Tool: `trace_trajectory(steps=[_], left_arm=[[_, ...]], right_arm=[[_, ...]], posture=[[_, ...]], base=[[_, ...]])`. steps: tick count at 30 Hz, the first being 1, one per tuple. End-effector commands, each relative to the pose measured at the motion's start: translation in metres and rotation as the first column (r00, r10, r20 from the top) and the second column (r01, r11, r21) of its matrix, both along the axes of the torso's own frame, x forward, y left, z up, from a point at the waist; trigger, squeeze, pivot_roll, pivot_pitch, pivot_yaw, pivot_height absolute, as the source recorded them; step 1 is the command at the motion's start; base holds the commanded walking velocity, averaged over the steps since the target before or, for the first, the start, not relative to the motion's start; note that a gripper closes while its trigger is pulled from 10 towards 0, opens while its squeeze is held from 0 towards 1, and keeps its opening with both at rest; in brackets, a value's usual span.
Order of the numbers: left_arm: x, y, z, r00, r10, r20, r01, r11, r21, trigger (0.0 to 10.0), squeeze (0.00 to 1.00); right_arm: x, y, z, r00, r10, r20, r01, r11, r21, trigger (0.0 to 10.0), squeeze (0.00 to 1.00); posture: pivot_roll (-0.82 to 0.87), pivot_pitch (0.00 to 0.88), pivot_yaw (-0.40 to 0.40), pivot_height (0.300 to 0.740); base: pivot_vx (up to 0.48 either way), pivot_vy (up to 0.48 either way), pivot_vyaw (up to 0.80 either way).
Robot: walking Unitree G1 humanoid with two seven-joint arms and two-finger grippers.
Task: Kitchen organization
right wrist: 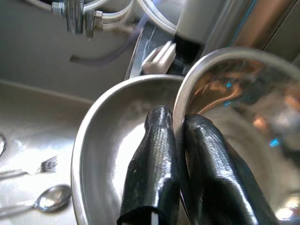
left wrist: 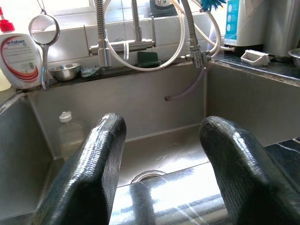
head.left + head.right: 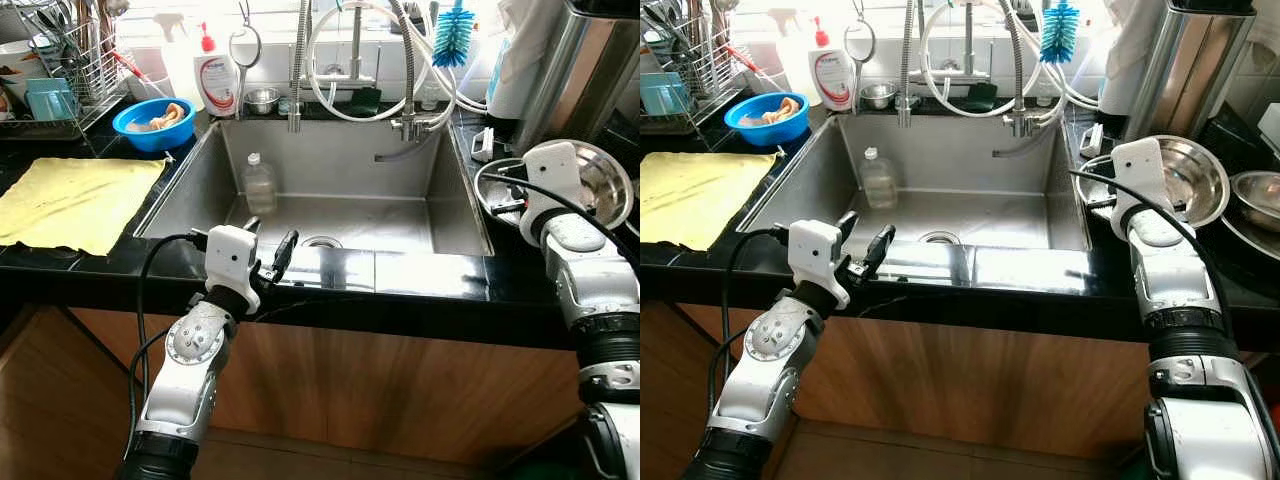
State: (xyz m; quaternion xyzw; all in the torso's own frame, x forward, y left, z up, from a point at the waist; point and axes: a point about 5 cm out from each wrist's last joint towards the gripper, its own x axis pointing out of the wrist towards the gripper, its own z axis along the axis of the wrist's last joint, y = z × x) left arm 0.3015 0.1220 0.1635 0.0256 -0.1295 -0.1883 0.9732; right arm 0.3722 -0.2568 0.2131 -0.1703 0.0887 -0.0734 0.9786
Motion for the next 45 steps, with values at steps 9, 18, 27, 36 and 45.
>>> trace_trajectory(steps=[9,18,27,36,45], left_arm=[[0.002,0.0,0.001,1.0,0.006,0.011,-0.006,1.0,0.013,10.0,0.0],[0.002,0.0,0.001,1.0,0.01,0.014,-0.01,1.0,0.007,10.0,0.0],[0.002,-0.001,0.001,1.0,0.006,0.017,-0.007,1.0,0.003,10.0,0.0],[0.002,0.0,0.002,1.0,0.015,0.024,-0.015,1.0,0.002,10.0,0.0],[0.001,0.002,0.002,0.999,0.029,0.024,-0.029,1.0,0.002,10.0,0.0]], right_arm=[[-0.002,0.008,0.021,0.998,0.015,0.067,-0.013,1.0,-0.026,0.0,0.0],[-0.001,0.024,0.048,0.976,0.079,0.204,-0.076,0.997,-0.025,0.0,0.0],[0.001,0.068,0.054,0.902,0.301,0.31,-0.315,0.949,-0.004,10.0,0.0],[0.005,0.111,0.034,0.796,0.508,0.329,-0.576,0.802,0.156,10.0,0.0],[0.007,0.133,-0.004,0.756,0.619,0.215,-0.655,0.705,0.274,10.0,0.0]], posture=[[-0.02,0.0,0.036,0.74],[-0.02,0.0,0.032,0.74],[-0.02,0.0,0.029,0.74],[-0.01,0.0,0.023,0.74],[0.0,0.0,0.016,0.74]], base=[[0.0,0.0,0.0],[0.0,0.0,0.0],[0.0,0.0,0.0],[0.0,0.0,0.0],[0.0,0.0,0.0]])
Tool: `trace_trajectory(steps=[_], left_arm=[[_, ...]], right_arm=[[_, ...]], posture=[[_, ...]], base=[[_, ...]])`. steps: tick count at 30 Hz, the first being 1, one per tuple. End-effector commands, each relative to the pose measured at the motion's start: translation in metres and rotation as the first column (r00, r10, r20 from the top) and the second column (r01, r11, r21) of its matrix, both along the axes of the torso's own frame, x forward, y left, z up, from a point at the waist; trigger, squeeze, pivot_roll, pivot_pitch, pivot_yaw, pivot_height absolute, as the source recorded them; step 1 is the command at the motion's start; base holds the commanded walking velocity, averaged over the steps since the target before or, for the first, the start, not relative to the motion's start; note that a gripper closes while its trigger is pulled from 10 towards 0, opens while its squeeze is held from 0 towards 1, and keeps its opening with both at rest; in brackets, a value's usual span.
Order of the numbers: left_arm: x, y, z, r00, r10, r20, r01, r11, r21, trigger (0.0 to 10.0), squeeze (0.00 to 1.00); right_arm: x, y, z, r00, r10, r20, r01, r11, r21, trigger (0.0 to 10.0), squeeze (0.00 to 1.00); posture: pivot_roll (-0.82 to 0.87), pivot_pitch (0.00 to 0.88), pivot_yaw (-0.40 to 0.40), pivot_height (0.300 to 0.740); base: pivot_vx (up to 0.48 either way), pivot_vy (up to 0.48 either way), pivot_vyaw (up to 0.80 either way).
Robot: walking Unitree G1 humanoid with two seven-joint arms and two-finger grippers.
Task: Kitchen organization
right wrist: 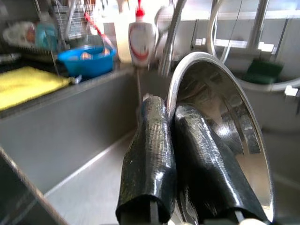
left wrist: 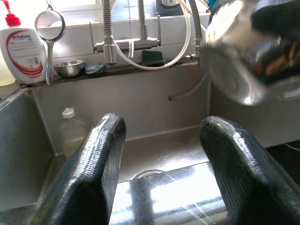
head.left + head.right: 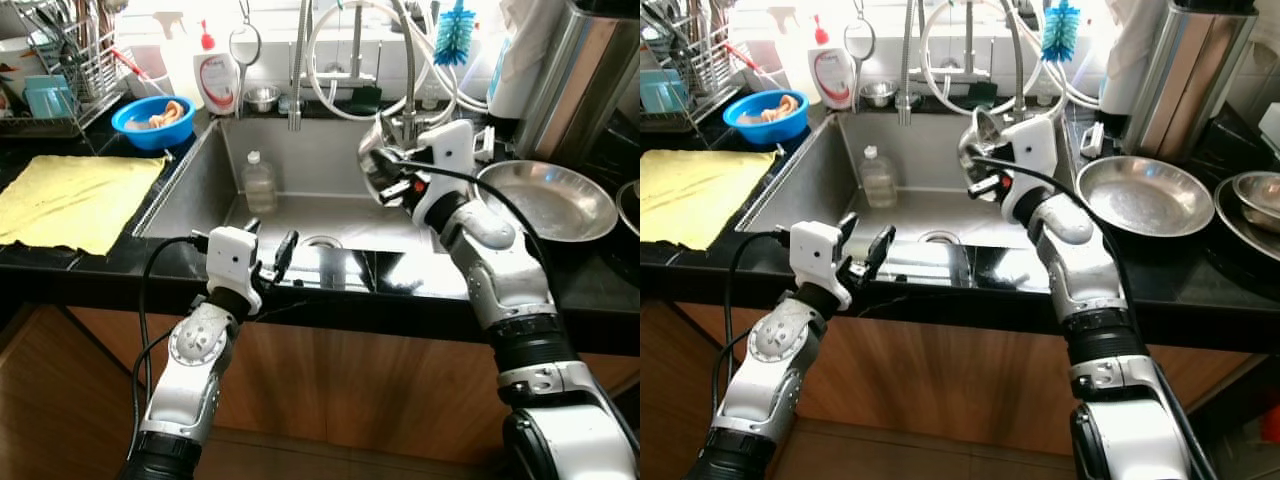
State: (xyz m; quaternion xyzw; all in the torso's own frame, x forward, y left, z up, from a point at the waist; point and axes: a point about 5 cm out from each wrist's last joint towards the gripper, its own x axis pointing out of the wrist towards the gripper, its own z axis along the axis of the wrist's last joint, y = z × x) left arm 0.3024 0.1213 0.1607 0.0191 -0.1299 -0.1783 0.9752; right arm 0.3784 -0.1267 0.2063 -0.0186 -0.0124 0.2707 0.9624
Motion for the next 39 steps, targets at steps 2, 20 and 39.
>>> trace_trajectory(steps=[2,20,39], left_arm=[[0.0,0.003,0.004,1.0,0.011,0.025,-0.012,1.0,0.018,10.0,0.0],[-0.001,0.003,0.004,1.0,0.013,0.018,-0.013,1.0,0.02,10.0,0.0],[-0.001,0.002,0.003,1.0,0.008,0.014,-0.008,1.0,0.02,10.0,0.0]], right_arm=[[0.002,0.001,0.0,1.0,0.008,0.004,-0.008,1.0,0.011,10.0,0.0],[0.016,-0.029,-0.021,0.976,-0.206,-0.077,0.206,0.979,-0.012,10.0,0.0],[0.017,-0.035,-0.033,0.96,-0.267,-0.086,0.263,0.963,-0.053,10.0,0.87]], posture=[[0.0,0.0,0.016,0.74],[0.0,0.0,0.019,0.74],[0.0,0.0,0.019,0.74]], base=[[0.0,0.0,0.0],[0.0,0.0,0.0],[0.0,0.0,0.0]])
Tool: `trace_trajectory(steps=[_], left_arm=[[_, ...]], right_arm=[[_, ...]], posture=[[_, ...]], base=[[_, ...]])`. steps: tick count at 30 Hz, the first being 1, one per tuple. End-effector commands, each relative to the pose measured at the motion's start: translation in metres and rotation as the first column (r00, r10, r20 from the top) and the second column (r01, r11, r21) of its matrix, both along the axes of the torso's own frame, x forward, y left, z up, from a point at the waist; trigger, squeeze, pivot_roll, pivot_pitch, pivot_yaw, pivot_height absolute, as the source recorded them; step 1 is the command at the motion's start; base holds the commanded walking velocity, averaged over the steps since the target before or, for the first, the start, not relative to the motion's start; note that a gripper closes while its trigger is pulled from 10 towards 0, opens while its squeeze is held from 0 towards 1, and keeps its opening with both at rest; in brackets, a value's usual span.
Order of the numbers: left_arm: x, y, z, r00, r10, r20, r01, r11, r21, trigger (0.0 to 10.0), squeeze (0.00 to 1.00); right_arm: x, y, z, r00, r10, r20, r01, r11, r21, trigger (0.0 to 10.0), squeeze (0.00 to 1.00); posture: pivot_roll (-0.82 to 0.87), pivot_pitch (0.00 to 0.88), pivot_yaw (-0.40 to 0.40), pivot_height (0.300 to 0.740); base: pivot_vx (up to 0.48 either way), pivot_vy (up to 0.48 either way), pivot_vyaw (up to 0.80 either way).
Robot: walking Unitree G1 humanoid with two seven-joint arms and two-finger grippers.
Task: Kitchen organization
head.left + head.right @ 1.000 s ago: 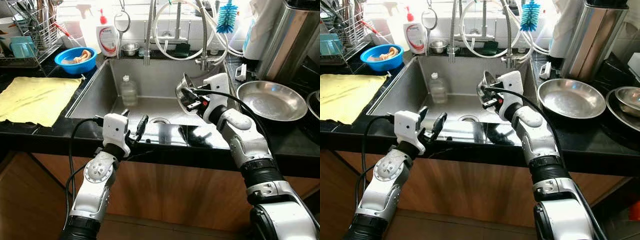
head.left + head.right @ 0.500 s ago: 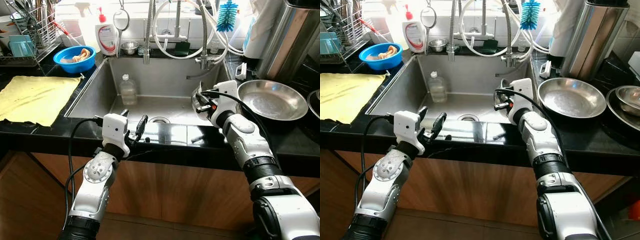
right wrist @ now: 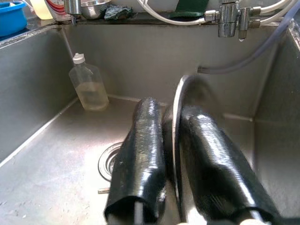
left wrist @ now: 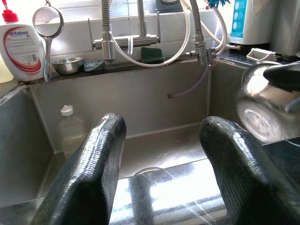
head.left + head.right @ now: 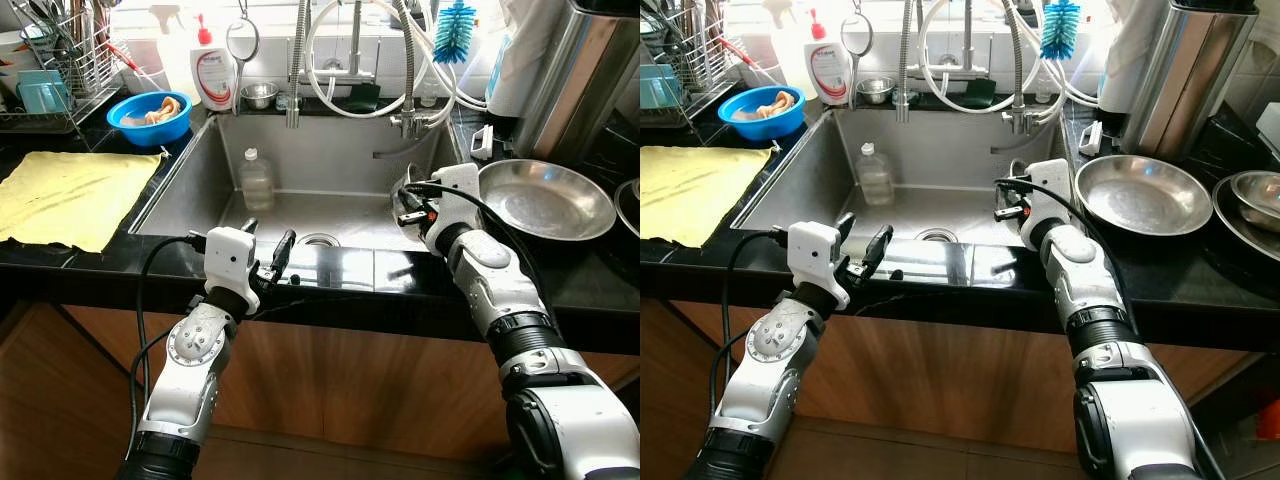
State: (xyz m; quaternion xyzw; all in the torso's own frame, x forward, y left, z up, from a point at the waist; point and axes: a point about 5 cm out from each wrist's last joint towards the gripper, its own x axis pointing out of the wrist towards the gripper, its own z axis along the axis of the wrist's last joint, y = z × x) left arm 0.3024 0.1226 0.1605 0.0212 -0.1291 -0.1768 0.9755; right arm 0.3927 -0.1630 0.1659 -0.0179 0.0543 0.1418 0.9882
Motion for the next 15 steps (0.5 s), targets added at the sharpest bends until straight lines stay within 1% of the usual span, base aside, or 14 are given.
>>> trace_trajectory(steps=[1,3,7,8,9,11,12,15], left_arm=[[-0.0006,0.0007,0.003,1.0,0.004,0.015,-0.004,1.0,0.016,10.0,0.0],[-0.0008,0.0006,0.0028,1.0,0.003,0.015,-0.004,1.0,0.017,10.0,0.0],[-0.0009,0.001,0.0025,1.0,0.003,0.015,-0.004,1.0,0.018,10.0,0.0],[-0.0009,0.001,0.0024,1.0,0.003,0.015,-0.003,1.0,0.018,10.0,0.0],[-0.0009,0.0009,0.0024,1.0,0.002,0.015,-0.003,1.0,0.018,10.0,0.0],[-0.0008,0.0004,0.0024,1.0,0.0,0.016,0.0,1.0,0.018,10.0,0.0],[-0.0008,0.0002,0.0023,1.0,-0.002,0.016,0.002,1.0,0.018,10.0,0.0],[-0.0008,0.0002,0.0022,1.0,-0.005,0.016,0.004,1.0,0.019,10.0,0.0]], right_arm=[[0.0029,0.0012,0.0075,1.0,-0.004,0.03,0.004,1.0,-0.017,10.0,0.87],[0.003,0.0008,0.0074,0.999,-0.005,0.033,0.005,1.0,-0.015,10.0,0.85],[0.0032,0.0,0.0081,0.999,-0.007,0.038,0.007,1.0,-0.01,10.0,0.86],[0.0033,0.0001,0.0085,0.999,-0.006,0.04,0.006,1.0,-0.009,10.0,0.94],[0.0034,0.0002,0.0088,0.999,-0.005,0.041,0.005,1.0,-0.01,10.0,0.97],[0.0034,0.0008,0.0089,0.999,-0.004,0.041,0.004,1.0,-0.009,10.0,0.96],[0.0034,0.0013,0.0086,0.999,-0.005,0.042,0.005,1.0,-0.009,10.0,1.0],[0.0037,0.0019,0.0088,0.999,-0.005,0.043,0.005,1.0,-0.01,10.0,1.0]], posture=[[0.0,0.0,0.019,0.74],[0.0,0.0,0.018,0.74],[0.0,0.0,0.018,0.74],[0.0,0.0,0.018,0.74],[0.0,0.0,0.018,0.74],[0.0,0.0,0.019,0.74],[0.0,0.0,0.02,0.74],[0.0,0.0,0.021,0.74]], base=[[0.0,0.0,0.0],[0.0,0.0,0.0],[0.0,0.0,0.0],[0.0,0.0,0.0],[0.0,0.0,0.0],[0.0,0.0,0.0],[0.0,0.0,0.0],[0.0,0.0,0.0]])
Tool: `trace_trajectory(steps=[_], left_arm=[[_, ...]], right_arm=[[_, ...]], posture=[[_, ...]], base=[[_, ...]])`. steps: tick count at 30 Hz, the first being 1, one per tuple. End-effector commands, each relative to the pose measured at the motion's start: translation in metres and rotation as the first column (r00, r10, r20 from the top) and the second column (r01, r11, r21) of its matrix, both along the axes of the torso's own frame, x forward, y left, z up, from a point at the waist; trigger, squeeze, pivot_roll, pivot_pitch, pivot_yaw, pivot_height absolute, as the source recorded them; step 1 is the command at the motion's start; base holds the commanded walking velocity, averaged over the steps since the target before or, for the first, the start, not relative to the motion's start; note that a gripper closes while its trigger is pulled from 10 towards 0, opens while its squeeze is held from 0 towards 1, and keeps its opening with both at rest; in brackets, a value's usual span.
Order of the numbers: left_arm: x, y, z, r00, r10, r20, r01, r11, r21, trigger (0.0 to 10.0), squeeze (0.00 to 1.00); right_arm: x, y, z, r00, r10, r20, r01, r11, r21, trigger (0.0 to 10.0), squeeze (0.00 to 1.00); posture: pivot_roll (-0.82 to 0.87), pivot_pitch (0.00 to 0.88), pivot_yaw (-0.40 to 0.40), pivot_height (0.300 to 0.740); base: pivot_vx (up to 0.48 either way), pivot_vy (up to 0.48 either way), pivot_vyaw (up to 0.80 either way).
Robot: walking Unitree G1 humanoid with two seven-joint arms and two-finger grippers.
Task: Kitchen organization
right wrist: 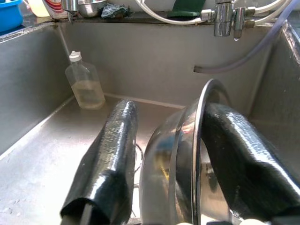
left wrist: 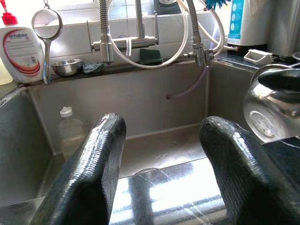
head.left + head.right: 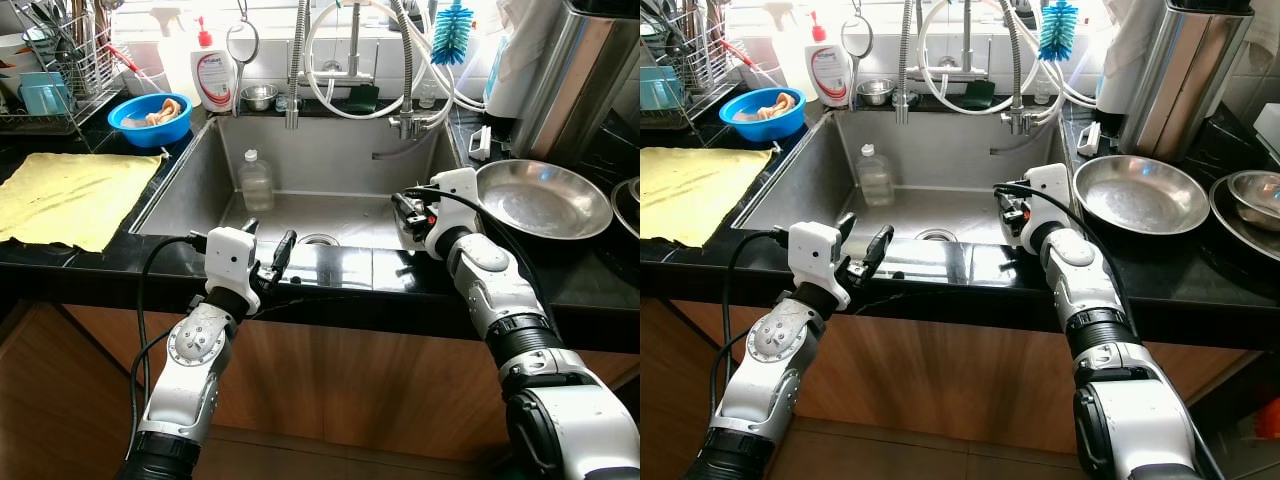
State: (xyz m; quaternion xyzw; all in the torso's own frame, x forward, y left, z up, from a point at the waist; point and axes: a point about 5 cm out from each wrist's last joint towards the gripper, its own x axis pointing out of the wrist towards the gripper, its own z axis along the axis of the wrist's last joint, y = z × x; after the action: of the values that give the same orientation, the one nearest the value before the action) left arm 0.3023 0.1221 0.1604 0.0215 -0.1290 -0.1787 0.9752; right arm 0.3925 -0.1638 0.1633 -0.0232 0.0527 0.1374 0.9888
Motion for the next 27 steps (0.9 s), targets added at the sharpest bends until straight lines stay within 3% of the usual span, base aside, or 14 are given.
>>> trace_trajectory(steps=[1,8,13,16,17,27], left_arm=[[-0.0009,0.0007,0.002,1.0,-0.002,0.016,0.002,1.0,0.019,10.0,0.0],[-0.0009,-0.0007,0.0019,1.0,-0.01,0.016,0.01,1.0,0.022,10.0,0.0],[-0.0013,-0.0016,0.0015,1.0,-0.016,0.015,0.015,1.0,0.023,10.0,0.0],[-0.0014,-0.0018,0.0015,1.0,-0.016,0.015,0.016,1.0,0.023,10.0,0.0],[-0.0013,-0.0021,0.0014,1.0,-0.017,0.015,0.017,1.0,0.022,10.0,0.0],[-0.001,-0.0021,0.0014,1.0,-0.016,0.015,0.015,1.0,0.021,10.0,0.0]], right_arm=[[0.0039,0.003,0.0109,0.999,0.004,0.036,-0.004,1.0,-0.002,10.0,1.0],[0.0041,0.001,0.0085,1.0,-0.002,0.01,0.002,0.999,-0.046,10.0,1.0],[0.0034,-0.0024,0.0046,1.0,0.014,-0.024,-0.018,0.982,-0.191,10.0,0.98],[0.0033,-0.0025,0.0049,1.0,0.018,-0.022,-0.022,0.977,-0.214,10.0,0.98],[0.0034,-0.0028,0.0055,1.0,0.02,-0.019,-0.023,0.973,-0.228,10.0,0.0],[0.0034,-0.0047,0.01,0.999,0.052,-0.011,-0.053,0.931,-0.362,10.0,0.0]], posture=[[0.0,0.0,0.022,0.74],[0.0,0.0,0.022,0.74],[-0.01,0.0,0.022,0.74],[-0.01,0.0,0.022,0.74],[-0.01,0.0,0.022,0.74],[-0.01,0.0,0.02,0.74]], base=[[0.0,0.0,0.0],[0.0,0.0,0.0],[0.0,0.0,0.0],[0.0,0.0,0.0],[0.0,0.0,0.0],[0.0,0.0,0.0]])
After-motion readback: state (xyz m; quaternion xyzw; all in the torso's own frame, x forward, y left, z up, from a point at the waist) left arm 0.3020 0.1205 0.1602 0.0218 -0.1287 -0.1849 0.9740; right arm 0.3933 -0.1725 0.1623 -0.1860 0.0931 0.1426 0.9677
